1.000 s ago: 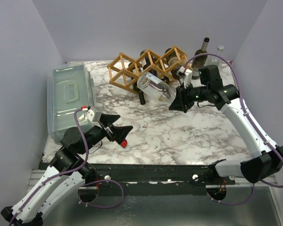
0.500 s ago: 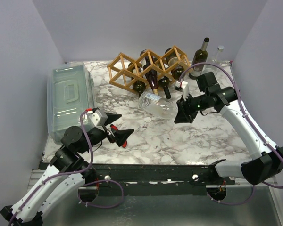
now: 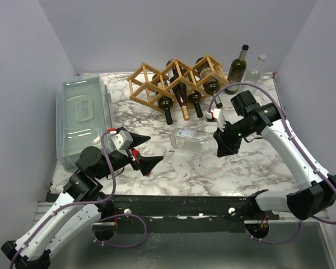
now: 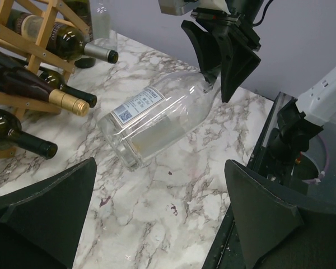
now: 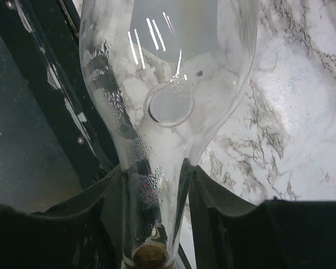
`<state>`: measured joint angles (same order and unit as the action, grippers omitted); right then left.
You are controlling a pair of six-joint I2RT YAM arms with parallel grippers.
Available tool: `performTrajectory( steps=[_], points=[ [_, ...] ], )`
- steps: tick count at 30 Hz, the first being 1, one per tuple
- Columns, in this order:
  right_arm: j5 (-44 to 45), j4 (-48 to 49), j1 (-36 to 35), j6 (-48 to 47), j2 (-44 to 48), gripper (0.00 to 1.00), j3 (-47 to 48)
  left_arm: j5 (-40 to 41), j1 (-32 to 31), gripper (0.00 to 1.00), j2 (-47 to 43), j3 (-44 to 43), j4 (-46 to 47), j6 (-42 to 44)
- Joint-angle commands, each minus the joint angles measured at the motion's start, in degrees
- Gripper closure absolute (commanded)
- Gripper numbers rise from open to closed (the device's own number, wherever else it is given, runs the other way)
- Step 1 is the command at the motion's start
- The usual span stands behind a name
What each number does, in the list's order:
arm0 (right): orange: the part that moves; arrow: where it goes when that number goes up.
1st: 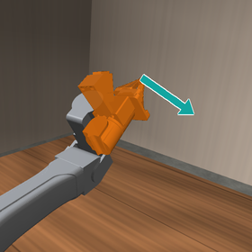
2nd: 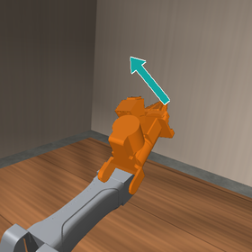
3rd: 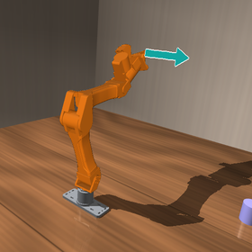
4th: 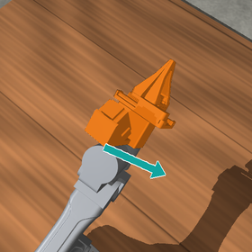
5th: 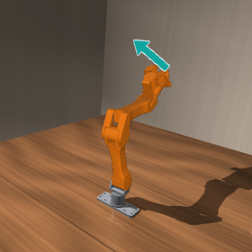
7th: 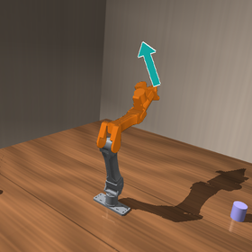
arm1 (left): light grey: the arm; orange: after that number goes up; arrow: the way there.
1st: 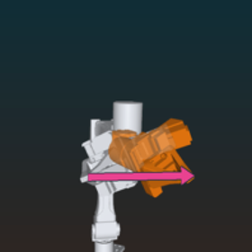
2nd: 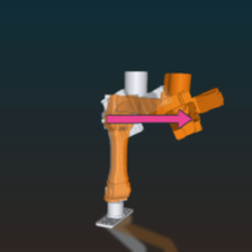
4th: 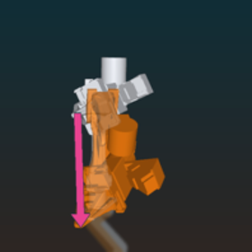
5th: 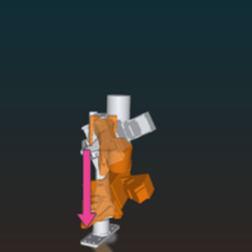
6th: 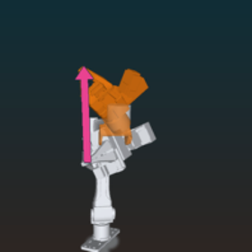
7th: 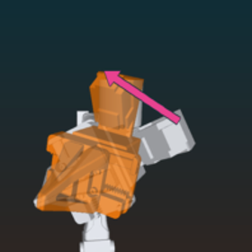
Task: Take the wine bottle off the wine rack
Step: Place the wine bottle at the corner of the board.
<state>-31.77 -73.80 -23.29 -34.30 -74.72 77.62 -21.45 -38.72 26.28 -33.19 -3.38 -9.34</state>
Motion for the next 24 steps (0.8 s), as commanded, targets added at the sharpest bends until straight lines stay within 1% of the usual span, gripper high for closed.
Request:
performTrajectory(
  steps=[1,8,11,15,24],
  points=[
    [-1.4,-0.9,-0.7,-6.5,0.7,1.00,5.3,-5.2,0.1,0.01,1.8,0.9,3.1,-0.1],
    [2.9,-5.2,-1.1,-9.4,-0.7,1.00,6.2,-8.3,-0.2,0.01,5.1,2.7,8.2,-2.0],
    [4.9,-6.9,-1.4,-10.4,-1.5,1.00,6.5,-8.6,-1.2,0.01,6.4,3.7,10.1,-1.4],
    [8.5,-7.6,-1.8,-10.7,-2.1,1.00,6.9,-6.2,-4.1,0.01,8.1,4.6,11.6,0.9],
    [15.0,-7.5,-3.6,-9.7,-3.4,1.00,7.0,1.9,-11.2,0.01,13.8,6.3,13.9,5.8]
  ],
)
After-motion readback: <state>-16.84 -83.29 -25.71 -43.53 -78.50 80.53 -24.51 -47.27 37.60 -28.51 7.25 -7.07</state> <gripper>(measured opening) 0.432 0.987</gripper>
